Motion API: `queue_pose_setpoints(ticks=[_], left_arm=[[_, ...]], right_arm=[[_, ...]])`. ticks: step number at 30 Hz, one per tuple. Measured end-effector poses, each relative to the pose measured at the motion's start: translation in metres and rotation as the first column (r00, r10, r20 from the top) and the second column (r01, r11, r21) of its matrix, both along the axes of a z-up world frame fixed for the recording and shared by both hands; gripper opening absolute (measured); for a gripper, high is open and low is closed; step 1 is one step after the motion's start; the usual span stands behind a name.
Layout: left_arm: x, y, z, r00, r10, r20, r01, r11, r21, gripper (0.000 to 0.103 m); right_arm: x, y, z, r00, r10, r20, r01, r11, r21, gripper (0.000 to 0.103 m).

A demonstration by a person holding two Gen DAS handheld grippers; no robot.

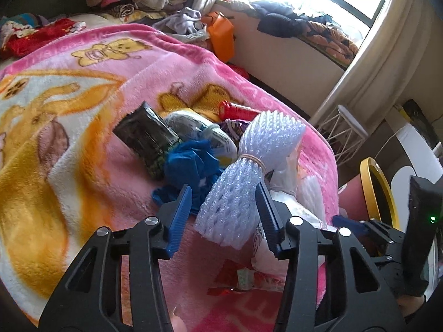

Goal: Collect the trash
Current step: 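Grasp a white foam net with the right tool while the left tool grasps another, then carry both white foam nets over the yellow bin and open both tools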

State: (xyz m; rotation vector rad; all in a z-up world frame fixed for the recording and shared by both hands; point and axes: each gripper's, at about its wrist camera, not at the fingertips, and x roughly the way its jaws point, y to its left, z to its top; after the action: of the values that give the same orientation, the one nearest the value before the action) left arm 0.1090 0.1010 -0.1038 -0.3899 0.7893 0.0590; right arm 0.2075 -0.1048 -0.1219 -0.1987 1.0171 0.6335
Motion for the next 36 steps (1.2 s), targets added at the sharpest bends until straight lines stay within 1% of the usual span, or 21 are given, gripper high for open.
queue_pose_setpoints(ticks=[1,2,4,5,7,8,10,12,15,20,24,29,36], left_arm=[[0.001,0.000,-0.001,1.000,-0.003,0.000,0.003,1.000,-0.003,0.040],[0.001,0.000,-0.001,1.000,-0.005,-0.001,0.005,1.000,-0.006,0.040],[0.002,0.000,-0.002,1.000,-0.009,-0.003,0.009,1.000,-0.009,0.040],[0.002,0.000,-0.002,1.000,-0.012,-0.005,0.012,1.000,-0.011,0.040],[0.003,0.000,-0.003,1.000,-0.021,-0.007,0.021,0.999,-0.027,0.031],[0.003,0.000,-0.004,1.000,-0.027,-0.006,0.027,0.999,-0.041,0.025],[0.003,0.000,-0.003,0.999,-0.040,-0.005,0.039,0.997,-0.067,0.020],[0.003,-0.002,-0.001,0.999,-0.050,0.000,0.050,0.997,-0.059,0.014],[0.001,-0.003,0.002,0.999,-0.050,0.015,0.051,0.997,-0.059,0.011],[-0.002,-0.004,0.013,0.998,-0.043,0.051,0.046,0.998,-0.053,0.011],[-0.007,-0.005,0.031,0.993,-0.044,0.105,0.049,0.998,-0.043,0.011],[-0.012,-0.012,0.051,0.987,-0.053,0.152,0.056,0.998,-0.017,0.011],[-0.016,-0.022,0.068,0.979,-0.073,0.190,0.074,0.997,0.003,0.011]], right_arm=[[0.002,0.001,-0.003,1.000,0.001,-0.021,-0.001,1.000,-0.007,0.052],[0.003,0.000,-0.005,0.999,-0.002,-0.033,0.002,1.000,-0.010,0.049],[0.003,-0.002,-0.005,0.999,-0.008,-0.041,0.008,1.000,0.002,0.039],[0.003,-0.003,-0.005,0.999,-0.010,-0.040,0.010,1.000,0.006,0.037],[0.002,-0.005,-0.004,0.999,-0.011,-0.033,0.011,1.000,0.013,0.029],[0.001,-0.005,-0.004,1.000,-0.010,-0.028,0.010,1.000,0.015,0.028],[0.000,-0.006,-0.002,1.000,-0.006,-0.015,0.007,1.000,0.022,0.025],[-0.002,-0.007,0.000,1.000,-0.005,-0.004,0.005,0.999,0.036,0.025],[-0.006,-0.011,0.005,1.000,-0.014,0.007,0.013,0.998,0.068,0.025],[-0.014,-0.017,0.016,0.999,-0.017,0.029,0.013,0.993,0.119,0.025],[-0.024,-0.021,0.028,0.997,-0.020,0.072,0.009,0.990,0.144,0.025],[-0.032,-0.025,0.044,0.993,-0.025,0.113,0.004,0.984,0.178,0.025],[-0.040,-0.030,0.061,0.988,-0.028,0.150,-0.004,0.979,0.206,0.025]])
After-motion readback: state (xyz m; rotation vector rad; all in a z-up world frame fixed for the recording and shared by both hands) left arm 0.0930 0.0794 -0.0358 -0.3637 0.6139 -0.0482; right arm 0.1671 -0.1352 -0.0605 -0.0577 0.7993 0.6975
